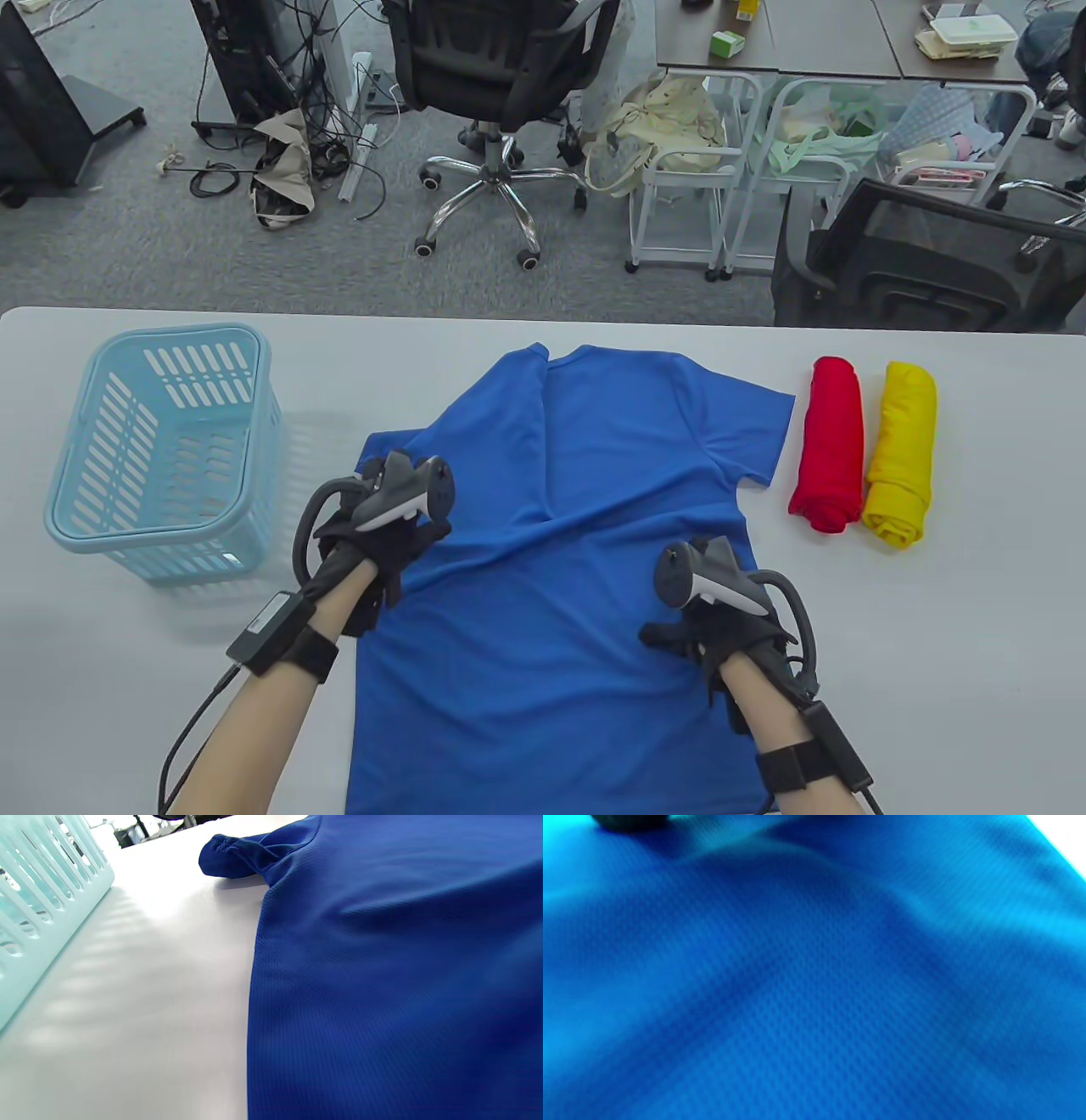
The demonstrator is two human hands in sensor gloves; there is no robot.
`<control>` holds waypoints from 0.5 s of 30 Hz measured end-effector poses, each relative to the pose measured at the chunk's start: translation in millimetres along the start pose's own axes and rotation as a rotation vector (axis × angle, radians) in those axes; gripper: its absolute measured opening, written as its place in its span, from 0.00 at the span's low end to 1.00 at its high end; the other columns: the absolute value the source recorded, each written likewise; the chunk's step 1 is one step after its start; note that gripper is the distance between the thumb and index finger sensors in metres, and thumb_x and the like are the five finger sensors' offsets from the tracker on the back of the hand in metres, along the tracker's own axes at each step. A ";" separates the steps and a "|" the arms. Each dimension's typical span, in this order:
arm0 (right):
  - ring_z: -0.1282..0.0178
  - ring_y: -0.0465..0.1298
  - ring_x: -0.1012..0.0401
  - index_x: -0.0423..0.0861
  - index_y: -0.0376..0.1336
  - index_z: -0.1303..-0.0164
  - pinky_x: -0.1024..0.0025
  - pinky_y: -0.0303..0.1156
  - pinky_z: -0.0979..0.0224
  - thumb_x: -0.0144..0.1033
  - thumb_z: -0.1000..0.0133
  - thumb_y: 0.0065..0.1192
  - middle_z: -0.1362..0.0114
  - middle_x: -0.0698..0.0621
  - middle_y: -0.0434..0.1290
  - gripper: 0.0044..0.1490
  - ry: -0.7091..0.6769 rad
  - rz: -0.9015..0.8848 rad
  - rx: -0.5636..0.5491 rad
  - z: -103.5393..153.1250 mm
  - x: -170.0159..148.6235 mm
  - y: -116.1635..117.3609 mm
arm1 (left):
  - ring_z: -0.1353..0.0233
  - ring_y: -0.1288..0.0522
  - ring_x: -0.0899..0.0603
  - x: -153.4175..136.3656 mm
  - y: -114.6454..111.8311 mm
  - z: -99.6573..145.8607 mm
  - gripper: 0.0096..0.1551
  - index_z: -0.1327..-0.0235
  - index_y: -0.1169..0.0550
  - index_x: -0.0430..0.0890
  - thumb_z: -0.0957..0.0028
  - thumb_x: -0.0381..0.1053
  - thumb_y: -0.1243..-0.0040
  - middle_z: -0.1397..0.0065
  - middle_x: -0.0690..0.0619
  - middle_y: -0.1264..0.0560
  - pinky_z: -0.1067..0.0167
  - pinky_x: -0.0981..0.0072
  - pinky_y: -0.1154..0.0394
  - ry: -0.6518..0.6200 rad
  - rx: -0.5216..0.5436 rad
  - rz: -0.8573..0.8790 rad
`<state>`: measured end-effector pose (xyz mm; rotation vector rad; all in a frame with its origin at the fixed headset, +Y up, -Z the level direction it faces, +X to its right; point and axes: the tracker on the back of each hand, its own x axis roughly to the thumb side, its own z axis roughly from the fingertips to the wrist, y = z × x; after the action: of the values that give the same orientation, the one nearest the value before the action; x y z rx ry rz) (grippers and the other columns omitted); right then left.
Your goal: Roll t-shirt into tight roll
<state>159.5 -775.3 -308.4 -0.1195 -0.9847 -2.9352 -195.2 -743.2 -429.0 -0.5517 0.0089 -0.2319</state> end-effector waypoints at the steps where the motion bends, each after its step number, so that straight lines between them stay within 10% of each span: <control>1: 0.14 0.31 0.36 0.47 0.21 0.17 0.38 0.41 0.20 0.69 0.46 0.47 0.15 0.38 0.22 0.67 0.005 0.017 -0.003 0.5 -0.1 -0.1 | 0.12 0.60 0.36 -2.0 0.9 -10.6 0.50 0.21 0.68 0.56 0.52 0.74 0.75 0.11 0.47 0.66 0.18 0.38 0.50 0.003 -0.035 0.026; 7: 0.14 0.31 0.36 0.47 0.21 0.17 0.38 0.42 0.20 0.69 0.46 0.47 0.15 0.38 0.22 0.67 0.003 0.012 -0.006 1.4 -0.2 0.4 | 0.16 0.75 0.35 -27.7 -13.7 -63.7 0.49 0.26 0.75 0.58 0.53 0.74 0.78 0.17 0.50 0.79 0.20 0.35 0.64 0.096 -0.215 0.320; 11: 0.14 0.32 0.36 0.47 0.20 0.18 0.38 0.42 0.20 0.70 0.45 0.45 0.15 0.38 0.22 0.66 0.007 0.029 -0.007 2.8 2.9 1.2 | 0.13 0.54 0.30 -39.3 -11.6 -69.7 0.53 0.21 0.71 0.52 0.57 0.75 0.86 0.12 0.38 0.63 0.19 0.39 0.46 0.357 -0.127 0.020; 15: 0.15 0.32 0.35 0.46 0.20 0.17 0.39 0.43 0.20 0.70 0.45 0.43 0.15 0.37 0.23 0.65 0.008 0.047 -0.005 3.8 8.9 2.1 | 0.14 0.55 0.29 -43.2 -10.5 -71.1 0.53 0.22 0.72 0.51 0.56 0.75 0.85 0.13 0.36 0.65 0.19 0.41 0.43 0.369 -0.137 0.155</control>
<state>151.0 -774.8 -303.3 -0.1292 -0.9597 -2.8940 -244.6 -779.2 -486.4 -0.6351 0.4270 -0.1798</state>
